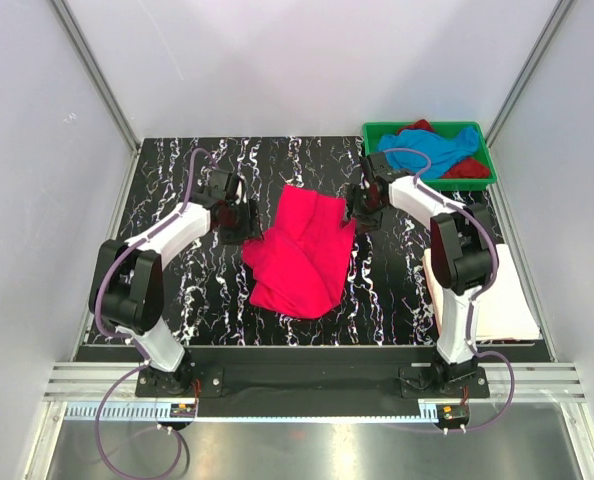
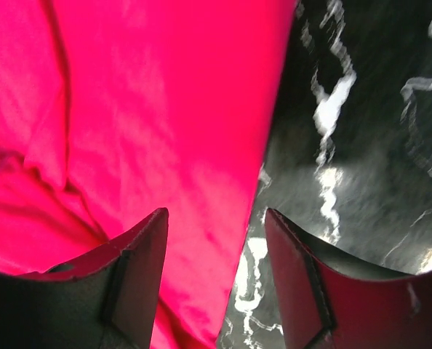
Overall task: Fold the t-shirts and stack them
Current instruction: Flatten the tshirt out
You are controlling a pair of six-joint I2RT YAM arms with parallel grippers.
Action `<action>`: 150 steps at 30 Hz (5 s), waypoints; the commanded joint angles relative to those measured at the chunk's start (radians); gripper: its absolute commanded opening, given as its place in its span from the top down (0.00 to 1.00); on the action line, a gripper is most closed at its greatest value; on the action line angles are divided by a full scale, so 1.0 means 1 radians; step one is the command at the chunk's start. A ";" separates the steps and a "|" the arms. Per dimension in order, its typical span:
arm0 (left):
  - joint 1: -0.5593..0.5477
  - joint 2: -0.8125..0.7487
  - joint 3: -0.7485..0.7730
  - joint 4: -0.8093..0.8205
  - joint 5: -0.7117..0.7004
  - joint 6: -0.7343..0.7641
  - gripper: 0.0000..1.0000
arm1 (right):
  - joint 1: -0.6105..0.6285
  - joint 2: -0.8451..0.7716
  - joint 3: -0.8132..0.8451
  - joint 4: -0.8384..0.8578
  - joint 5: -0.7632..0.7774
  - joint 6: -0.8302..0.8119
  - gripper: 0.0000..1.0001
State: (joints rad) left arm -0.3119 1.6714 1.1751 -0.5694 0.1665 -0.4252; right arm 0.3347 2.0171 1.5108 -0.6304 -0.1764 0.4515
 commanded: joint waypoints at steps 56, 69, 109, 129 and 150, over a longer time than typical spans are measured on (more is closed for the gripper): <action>0.008 -0.071 -0.072 0.060 0.034 0.023 0.91 | 0.158 0.559 0.947 -0.269 0.494 -0.180 0.85; 0.097 -0.507 0.112 -0.131 -0.214 0.006 1.00 | 0.158 0.133 0.853 -0.331 0.653 -0.178 1.00; 0.235 -0.268 0.199 0.166 -0.566 0.148 0.96 | -0.023 -0.008 0.657 -0.035 0.364 -0.074 0.72; 0.318 -0.311 -0.178 0.098 -0.225 -0.129 0.32 | 0.104 -0.421 -0.056 -0.142 0.170 -0.013 0.44; 0.358 0.175 -0.109 0.341 -0.013 -0.438 0.48 | 0.113 -0.019 -0.054 0.106 0.169 0.004 0.69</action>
State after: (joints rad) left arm 0.0288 1.7992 1.0832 -0.3401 0.0891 -0.7399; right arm 0.4488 1.9068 1.3090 -0.5648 -0.0662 0.4870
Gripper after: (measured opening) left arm 0.524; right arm 0.303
